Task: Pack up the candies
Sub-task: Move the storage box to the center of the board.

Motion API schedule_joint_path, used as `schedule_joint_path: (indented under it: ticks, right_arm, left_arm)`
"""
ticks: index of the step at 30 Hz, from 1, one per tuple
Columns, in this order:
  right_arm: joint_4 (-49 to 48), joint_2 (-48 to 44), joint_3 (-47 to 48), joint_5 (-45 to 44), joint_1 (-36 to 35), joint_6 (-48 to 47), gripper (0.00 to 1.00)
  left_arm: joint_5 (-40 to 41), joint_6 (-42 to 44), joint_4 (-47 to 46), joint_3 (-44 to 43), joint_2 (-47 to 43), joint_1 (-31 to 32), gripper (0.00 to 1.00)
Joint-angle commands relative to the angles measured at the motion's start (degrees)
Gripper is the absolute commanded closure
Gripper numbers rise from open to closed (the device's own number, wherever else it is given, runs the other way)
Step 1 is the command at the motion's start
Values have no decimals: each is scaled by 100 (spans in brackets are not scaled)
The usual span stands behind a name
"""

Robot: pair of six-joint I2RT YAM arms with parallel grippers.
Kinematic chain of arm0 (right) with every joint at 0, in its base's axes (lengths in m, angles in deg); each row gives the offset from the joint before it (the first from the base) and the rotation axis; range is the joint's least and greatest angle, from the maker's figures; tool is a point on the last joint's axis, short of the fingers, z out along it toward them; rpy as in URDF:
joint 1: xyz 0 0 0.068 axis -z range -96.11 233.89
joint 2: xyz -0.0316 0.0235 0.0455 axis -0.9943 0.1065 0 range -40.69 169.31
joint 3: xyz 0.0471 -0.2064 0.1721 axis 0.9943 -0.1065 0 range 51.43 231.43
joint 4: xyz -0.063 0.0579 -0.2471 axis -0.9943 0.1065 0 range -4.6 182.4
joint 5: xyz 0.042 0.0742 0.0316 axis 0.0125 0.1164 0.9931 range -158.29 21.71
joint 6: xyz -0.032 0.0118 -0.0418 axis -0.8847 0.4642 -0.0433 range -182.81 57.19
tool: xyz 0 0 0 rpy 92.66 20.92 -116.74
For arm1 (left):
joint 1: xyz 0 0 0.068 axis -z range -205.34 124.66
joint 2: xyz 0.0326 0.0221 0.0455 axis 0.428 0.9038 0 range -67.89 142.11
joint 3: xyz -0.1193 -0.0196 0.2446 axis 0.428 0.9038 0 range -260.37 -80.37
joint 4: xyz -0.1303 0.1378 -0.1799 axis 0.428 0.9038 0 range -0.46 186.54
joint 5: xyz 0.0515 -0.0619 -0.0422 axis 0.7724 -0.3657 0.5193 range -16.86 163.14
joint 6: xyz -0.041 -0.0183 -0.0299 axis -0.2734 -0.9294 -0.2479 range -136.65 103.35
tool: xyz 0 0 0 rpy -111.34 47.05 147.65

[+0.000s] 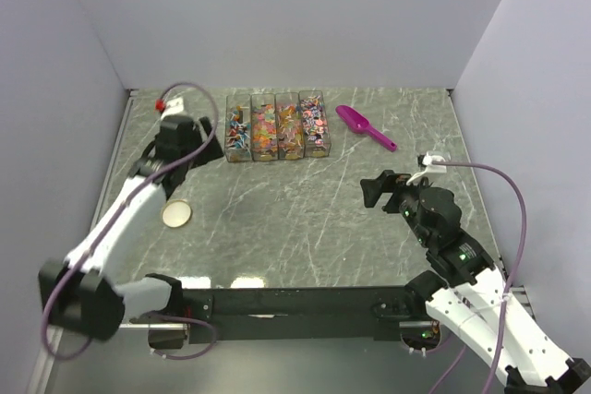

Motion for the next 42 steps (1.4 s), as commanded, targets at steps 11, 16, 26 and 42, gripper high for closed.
schedule_joint_path:
  ticks: [11,16,26,42]
  right_arm:
    - [-407,355,-198,379,-11,108,0]
    - [-266,337,-215,440,-11,116,0]
    - [-117,355,-242,476,-19,160,0]
    - [-116,355,-189,590,-11,204,0]
  left_arm:
    - [-7,314,712,-4169,4292,974,20]
    - [-147,341,783,-5094,5416,1035,30]
    - [-393,499,774,-6351,6745,1106,34]
    - [-973,1043,370,-5044,6202,1184,99]
